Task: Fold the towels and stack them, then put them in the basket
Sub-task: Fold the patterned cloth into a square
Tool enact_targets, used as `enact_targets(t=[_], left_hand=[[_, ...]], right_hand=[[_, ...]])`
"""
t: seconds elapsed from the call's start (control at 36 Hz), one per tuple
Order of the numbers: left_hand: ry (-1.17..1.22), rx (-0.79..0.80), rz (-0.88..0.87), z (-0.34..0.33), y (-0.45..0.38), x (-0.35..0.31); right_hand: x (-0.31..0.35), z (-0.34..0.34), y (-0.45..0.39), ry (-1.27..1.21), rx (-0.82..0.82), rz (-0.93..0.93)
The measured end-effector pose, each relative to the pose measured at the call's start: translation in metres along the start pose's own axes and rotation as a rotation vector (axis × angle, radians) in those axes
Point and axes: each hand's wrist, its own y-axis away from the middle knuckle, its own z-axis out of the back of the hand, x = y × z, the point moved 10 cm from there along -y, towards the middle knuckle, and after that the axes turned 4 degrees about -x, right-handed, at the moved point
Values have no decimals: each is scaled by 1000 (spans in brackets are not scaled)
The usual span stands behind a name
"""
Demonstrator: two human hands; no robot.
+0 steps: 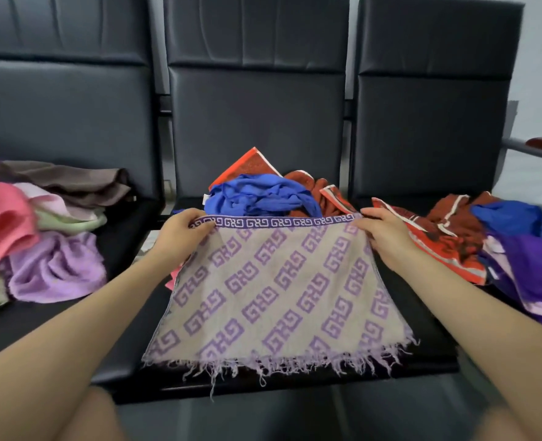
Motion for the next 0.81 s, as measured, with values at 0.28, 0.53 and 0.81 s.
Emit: enact_targets(t=[0.28, 0.53, 0.81], left_hand=[[-6, 34, 242, 13, 17, 43], [65, 30, 363, 40, 43, 59], [100, 50, 427, 73, 63, 73]], right_hand=[[-44, 5, 49, 287, 371, -314], [12, 4, 91, -90, 341, -121], [88, -132, 147, -129, 490, 63]])
